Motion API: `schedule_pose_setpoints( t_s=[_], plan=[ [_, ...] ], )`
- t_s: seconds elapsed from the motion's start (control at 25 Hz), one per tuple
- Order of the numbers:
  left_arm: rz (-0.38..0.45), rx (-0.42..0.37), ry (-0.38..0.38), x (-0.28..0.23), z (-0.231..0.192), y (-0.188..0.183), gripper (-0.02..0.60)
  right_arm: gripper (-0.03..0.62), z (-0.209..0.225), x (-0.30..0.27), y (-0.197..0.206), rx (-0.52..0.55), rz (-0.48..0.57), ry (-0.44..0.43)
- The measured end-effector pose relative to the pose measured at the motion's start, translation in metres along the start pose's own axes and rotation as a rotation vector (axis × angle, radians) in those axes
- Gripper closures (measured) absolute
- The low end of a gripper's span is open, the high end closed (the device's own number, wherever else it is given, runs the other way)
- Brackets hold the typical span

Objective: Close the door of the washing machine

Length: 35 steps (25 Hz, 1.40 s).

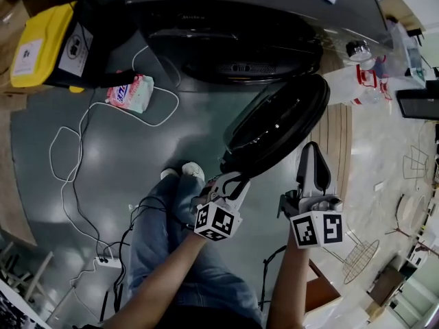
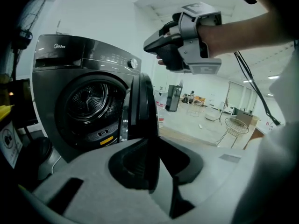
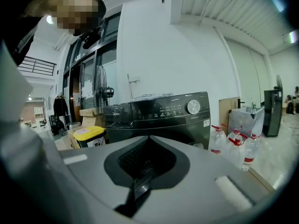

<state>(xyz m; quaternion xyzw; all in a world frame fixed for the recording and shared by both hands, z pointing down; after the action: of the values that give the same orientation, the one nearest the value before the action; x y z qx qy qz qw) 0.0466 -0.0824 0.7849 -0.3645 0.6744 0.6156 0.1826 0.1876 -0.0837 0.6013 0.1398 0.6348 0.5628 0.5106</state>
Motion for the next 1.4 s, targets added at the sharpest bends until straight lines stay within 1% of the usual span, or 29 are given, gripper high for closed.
schedule_pose_setpoints(
  t_s=[0.2, 0.44, 0.64, 0.76, 0.92, 1.04, 1.16, 1.4],
  plan=[
    [-0.025, -0.014, -0.025, 0.010, -0.045, 0.003, 0.511, 0.586, -0.015, -0.011, -0.011, 0.004, -0.007, -0.028],
    [-0.059, -0.022, -0.024, 0.024, -0.113, -0.003, 0.509, 0.586, -0.040, -0.035, -0.031, 0.009, -0.010, -0.078],
    [-0.056, -0.011, -0.064, 0.027, -0.185, -0.019, 0.505, 0.586, -0.058, -0.060, -0.042, 0.026, -0.026, -0.123],
    [-0.061, -0.026, -0.086, 0.025, -0.225, -0.031, 0.497, 0.586, -0.062, -0.071, -0.043, 0.030, -0.043, -0.137],
    [-0.061, -0.040, -0.101, 0.021, -0.267, -0.048, 0.491, 0.586, -0.063, -0.084, -0.041, 0.030, -0.065, -0.145],
    [-0.055, -0.043, -0.109, 0.018, -0.291, -0.058, 0.489, 0.586, -0.066, -0.092, -0.040, 0.026, -0.075, -0.149],
    [-0.059, -0.052, -0.098, 0.016, -0.307, -0.065, 0.486, 0.586, -0.069, -0.099, -0.039, 0.024, -0.084, -0.150],
    [-0.059, -0.051, -0.061, 0.015, -0.315, -0.072, 0.482, 0.586, -0.071, -0.107, -0.038, 0.015, -0.098, -0.150]
  ],
)
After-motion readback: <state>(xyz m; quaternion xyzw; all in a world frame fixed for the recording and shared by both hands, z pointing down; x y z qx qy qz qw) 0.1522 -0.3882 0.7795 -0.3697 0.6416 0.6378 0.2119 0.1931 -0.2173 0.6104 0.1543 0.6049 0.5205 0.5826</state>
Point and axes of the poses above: the fingertips, and each gripper's own axes: x backward along the fingers, z to its right, y out of its underside, the point moved 3 cm from there along x, backward along the fingers, and after that the axes turned 14 degrees about -z, right-handed, at the moved point
